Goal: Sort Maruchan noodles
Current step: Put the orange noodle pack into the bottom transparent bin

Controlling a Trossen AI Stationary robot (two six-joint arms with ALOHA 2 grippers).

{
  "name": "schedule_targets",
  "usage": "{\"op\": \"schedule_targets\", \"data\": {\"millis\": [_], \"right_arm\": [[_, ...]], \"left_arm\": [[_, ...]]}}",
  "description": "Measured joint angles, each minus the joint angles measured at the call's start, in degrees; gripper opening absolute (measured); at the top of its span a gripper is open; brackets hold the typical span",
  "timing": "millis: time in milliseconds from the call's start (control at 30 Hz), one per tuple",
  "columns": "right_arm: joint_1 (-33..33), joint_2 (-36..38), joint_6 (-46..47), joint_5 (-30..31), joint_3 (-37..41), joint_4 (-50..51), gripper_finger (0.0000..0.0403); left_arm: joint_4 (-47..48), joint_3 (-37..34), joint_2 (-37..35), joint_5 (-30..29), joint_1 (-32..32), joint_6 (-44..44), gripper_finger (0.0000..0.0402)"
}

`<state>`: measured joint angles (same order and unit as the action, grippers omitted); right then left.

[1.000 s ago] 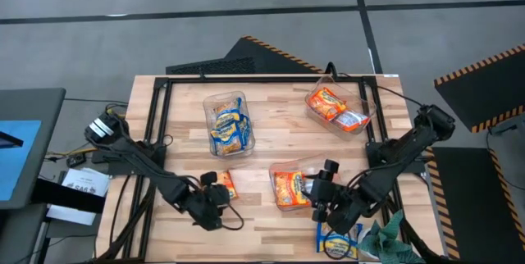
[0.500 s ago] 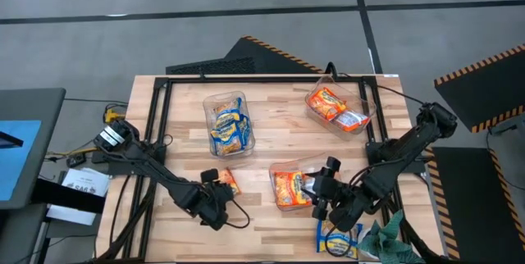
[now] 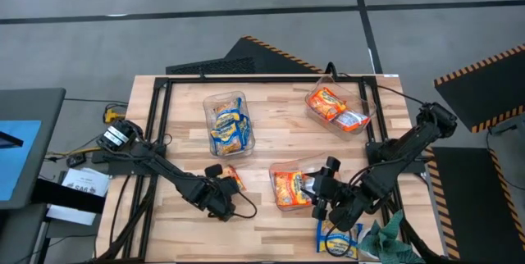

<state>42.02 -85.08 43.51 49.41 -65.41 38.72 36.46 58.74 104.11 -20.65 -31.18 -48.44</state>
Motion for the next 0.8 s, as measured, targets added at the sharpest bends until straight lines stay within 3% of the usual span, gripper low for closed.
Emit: {"op": "schedule_targets", "data": {"millis": [100, 267, 367, 633, 700, 800], "right_arm": [[0.0, 0.0, -0.2, 0.0, 0.0, 0.0, 0.0244], [0.0, 0.0, -0.3, 0.0, 0.0, -0.2, 0.0244], [0.4, 0.0, -0.3, 0.0, 0.0, -0.5, 0.0244], [0.7, 0.0, -1.0, 0.2, 0.0, -1.5, 0.0244], [0.6, 0.0, -1.8, 1.1, 0.0, -2.0, 0.0244], [0.6, 0.0, -2.2, 3.4, 0.0, -2.4, 0.0244]], "left_arm": [[0.6, 1.3, -0.1, 1.3, 0.1, 2.6, 0.0011], [1.3, 6.2, -2.4, -2.3, -4.8, 10.6, 0.0001], [-0.4, 9.5, -4.5, -11.9, -9.3, 15.0, 0.0], [-6.4, 12.3, -6.5, -49.9, -18.8, 27.1, 0.0], [-7.3, 12.3, -6.5, -53.0, -18.9, 27.9, 0.0], [-7.9, 12.2, -6.5, -53.1, -17.4, 26.9, 0.0]]}}
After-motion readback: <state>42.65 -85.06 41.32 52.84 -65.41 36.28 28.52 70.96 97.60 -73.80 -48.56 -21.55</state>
